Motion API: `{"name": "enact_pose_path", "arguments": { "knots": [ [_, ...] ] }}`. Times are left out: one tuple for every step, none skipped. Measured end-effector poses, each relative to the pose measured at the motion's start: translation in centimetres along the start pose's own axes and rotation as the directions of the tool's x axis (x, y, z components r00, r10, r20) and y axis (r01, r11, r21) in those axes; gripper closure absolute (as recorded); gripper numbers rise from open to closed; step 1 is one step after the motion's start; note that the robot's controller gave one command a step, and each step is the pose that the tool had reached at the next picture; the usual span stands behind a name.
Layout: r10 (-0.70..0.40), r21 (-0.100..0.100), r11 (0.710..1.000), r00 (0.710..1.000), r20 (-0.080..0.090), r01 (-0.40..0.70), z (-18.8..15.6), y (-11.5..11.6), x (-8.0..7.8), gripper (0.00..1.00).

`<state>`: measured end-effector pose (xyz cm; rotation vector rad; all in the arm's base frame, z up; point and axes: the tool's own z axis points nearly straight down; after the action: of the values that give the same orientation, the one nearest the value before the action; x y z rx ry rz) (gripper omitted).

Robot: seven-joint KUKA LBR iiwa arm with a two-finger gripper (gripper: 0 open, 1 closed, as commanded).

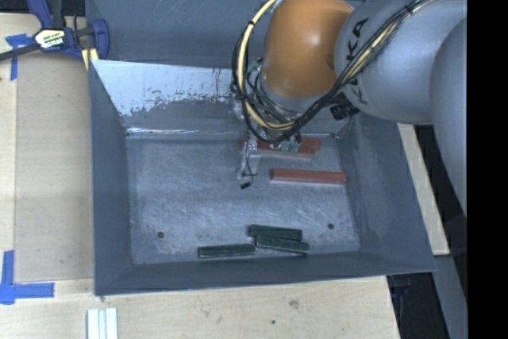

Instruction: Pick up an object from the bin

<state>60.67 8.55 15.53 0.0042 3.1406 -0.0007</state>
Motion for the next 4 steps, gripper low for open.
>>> {"name": "enact_pose_path", "arguments": {
  "knots": [
    [-0.336, 0.0, 0.942, 0.942, 0.001, 0.336, 8.5, -5.2, -0.4, 0.0],
    [-0.334, -0.001, 0.942, 0.942, 0.003, 0.334, 8.4, -5.1, -0.4, 1.0],
    [-0.404, 0.0, 0.915, 0.915, -0.001, 0.404, 8.1, -8.2, 2.2, 1.0],
    [-0.404, -0.001, 0.915, 0.915, 0.001, 0.404, 8.1, -8.0, 2.1, 0.0]
  ]
}}
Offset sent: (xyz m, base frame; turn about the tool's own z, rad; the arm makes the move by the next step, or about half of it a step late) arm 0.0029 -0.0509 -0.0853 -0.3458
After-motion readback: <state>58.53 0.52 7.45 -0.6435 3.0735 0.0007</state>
